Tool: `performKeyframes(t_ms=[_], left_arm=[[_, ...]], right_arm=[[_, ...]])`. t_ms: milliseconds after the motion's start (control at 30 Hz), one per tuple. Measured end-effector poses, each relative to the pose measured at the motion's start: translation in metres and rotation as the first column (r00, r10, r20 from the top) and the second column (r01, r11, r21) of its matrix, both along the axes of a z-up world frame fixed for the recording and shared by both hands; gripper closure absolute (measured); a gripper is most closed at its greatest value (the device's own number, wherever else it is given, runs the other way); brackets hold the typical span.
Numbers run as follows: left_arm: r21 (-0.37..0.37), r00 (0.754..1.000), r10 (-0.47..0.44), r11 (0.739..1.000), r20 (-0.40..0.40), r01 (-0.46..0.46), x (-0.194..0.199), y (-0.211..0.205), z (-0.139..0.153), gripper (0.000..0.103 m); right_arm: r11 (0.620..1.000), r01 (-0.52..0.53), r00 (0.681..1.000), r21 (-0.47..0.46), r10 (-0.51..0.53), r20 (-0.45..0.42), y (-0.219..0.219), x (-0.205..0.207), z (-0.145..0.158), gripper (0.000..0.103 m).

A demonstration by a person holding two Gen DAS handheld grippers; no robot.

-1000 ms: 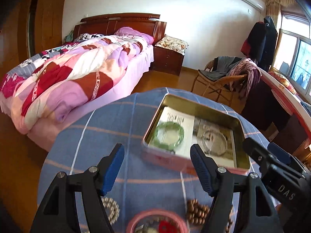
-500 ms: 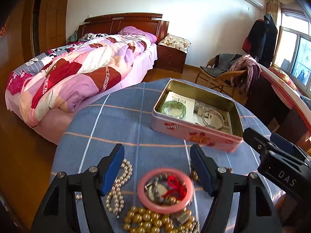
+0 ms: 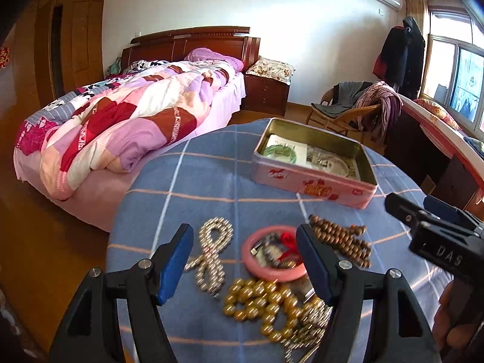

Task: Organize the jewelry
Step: 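Move the left tool back to the pearl necklace and grasp it, then lift the pearl necklace with the left tool while the right tool grasps the wooden bead bracelet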

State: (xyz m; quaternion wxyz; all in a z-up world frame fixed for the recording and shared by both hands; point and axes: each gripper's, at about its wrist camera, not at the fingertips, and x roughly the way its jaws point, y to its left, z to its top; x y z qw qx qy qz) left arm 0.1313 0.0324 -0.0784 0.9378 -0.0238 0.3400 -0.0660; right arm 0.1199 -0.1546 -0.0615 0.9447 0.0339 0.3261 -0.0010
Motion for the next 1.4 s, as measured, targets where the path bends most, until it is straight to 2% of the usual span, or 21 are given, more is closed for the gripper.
performKeyframes(t_ms=[233,433,533,667,767,833,933,1033,1133,1233,1300,1333,1367,1400], left_arm=[[0.020,0.999,0.027,0.999,-0.035,-0.026,-0.014,0.033,-0.016,0.033],[0.004,0.997,0.047,0.999,-0.067,-0.047,-0.017,0.047,-0.028,0.033],[0.053,0.994,0.068,0.997,-0.082,-0.063,-0.010,0.045,-0.033,0.033],[0.026,0.992,0.041,0.999,-0.115,-0.039,0.010,0.043,-0.034,0.033],[0.067,0.993,0.022,0.998,-0.116,-0.015,0.028,0.034,-0.035,0.033],[0.103,0.991,0.016,0.995,-0.134,-0.003,0.037,0.028,-0.040,0.033],[0.124,0.986,0.013,0.992,-0.167,0.008,0.047,0.025,-0.050,0.033],[0.210,0.985,0.021,0.978,-0.169,0.015,0.047,0.019,-0.058,0.033],[0.208,0.985,0.012,0.978,-0.170,0.024,0.045,0.018,-0.055,0.033],[0.225,0.987,-0.013,0.973,-0.160,0.049,0.044,0.018,-0.052,0.044],[0.202,0.985,-0.046,0.976,-0.166,0.079,0.046,0.017,-0.053,0.068],[0.133,0.980,-0.079,0.986,-0.184,0.105,0.048,0.020,-0.053,0.085],[0.100,0.978,-0.079,0.990,-0.192,0.099,0.050,0.022,-0.052,0.085],[0.100,0.978,-0.078,0.990,-0.192,0.099,0.052,0.022,-0.052,0.085]], right_arm=[[0.999,-0.024,0.999,-0.032,0.023,-0.035,0.002,-0.011,-0.014,0.011],[0.998,-0.050,0.997,-0.038,0.047,-0.069,0.007,-0.015,-0.025,0.011],[0.997,-0.058,0.996,-0.042,0.054,-0.076,0.008,-0.015,-0.027,0.011],[0.998,-0.058,0.995,-0.033,0.055,-0.085,0.007,-0.016,-0.029,0.012],[0.998,-0.054,0.994,-0.038,0.051,-0.093,0.005,-0.015,-0.031,0.013],[0.997,-0.060,0.992,-0.039,0.055,-0.111,0.003,-0.014,-0.033,0.020],[0.997,-0.058,0.991,-0.047,0.051,-0.124,0.000,-0.012,-0.036,0.021],[0.997,-0.066,0.989,-0.035,0.061,-0.134,-0.001,-0.008,-0.037,0.021],[0.996,-0.084,0.986,-0.025,0.079,-0.148,0.002,-0.001,-0.038,0.021],[0.994,-0.106,0.983,-0.027,0.101,-0.156,0.010,0.007,-0.039,0.021],[0.992,-0.125,0.980,-0.031,0.118,-0.157,0.016,0.012,-0.040,0.021],[0.991,-0.130,0.980,-0.036,0.123,-0.157,0.018,0.013,-0.040,0.021],[0.990,-0.137,0.979,-0.044,0.129,-0.157,0.020,0.015,-0.041,0.021],[0.988,-0.143,0.979,-0.054,0.133,-0.157,0.022,0.017,-0.041,0.021]])
